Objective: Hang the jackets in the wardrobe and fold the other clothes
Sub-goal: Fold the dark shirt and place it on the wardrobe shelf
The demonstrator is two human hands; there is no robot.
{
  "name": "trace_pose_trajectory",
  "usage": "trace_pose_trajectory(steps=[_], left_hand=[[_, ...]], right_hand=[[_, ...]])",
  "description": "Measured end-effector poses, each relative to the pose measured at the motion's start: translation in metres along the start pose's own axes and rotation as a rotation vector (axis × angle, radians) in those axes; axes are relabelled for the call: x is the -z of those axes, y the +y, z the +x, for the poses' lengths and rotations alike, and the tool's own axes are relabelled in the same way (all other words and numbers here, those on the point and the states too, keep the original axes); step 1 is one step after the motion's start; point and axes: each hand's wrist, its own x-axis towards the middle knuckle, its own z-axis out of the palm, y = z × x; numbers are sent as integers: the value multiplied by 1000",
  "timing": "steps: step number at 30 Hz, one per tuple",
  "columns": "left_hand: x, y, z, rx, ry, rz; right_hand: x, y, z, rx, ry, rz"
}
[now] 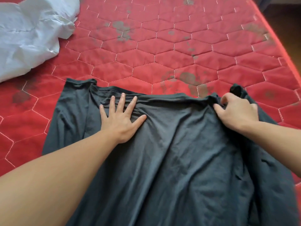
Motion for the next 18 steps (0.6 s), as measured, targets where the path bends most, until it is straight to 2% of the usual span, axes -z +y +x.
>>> trace_pose_trajectory(steps=[2,4,7,8,10,12,14,15,16,18], left_hand=[[0,1,1,12,13,-2],[-1,1,2,16,20,-3],[-2,0,3,15,25,-4],[-3,0,3,11,25,-8],[-4,-1,2,-24,79,-78],[-5,-6,-2,-67,271,-278],[-6,-12,-6,-24,453,-331],[-6,-15,-8,17,450,-277],[-7,-18,-8,57,379,-211],[-7,-24,-3,94,181,-116]], right_hand=[[7,-1,11,19,36,74],[19,5,21,-59,114,129],[28,16,29,-125,129,75],[26,15,26,-81,153,22],[17,3,11,169,228,-3],[0,-16,-15,473,168,14],[-19,-33,-37,536,-35,-46],[-28,-37,-43,483,-131,-77],[-36,-37,-43,426,-173,-104],[-43,-37,-34,378,-171,-119]])
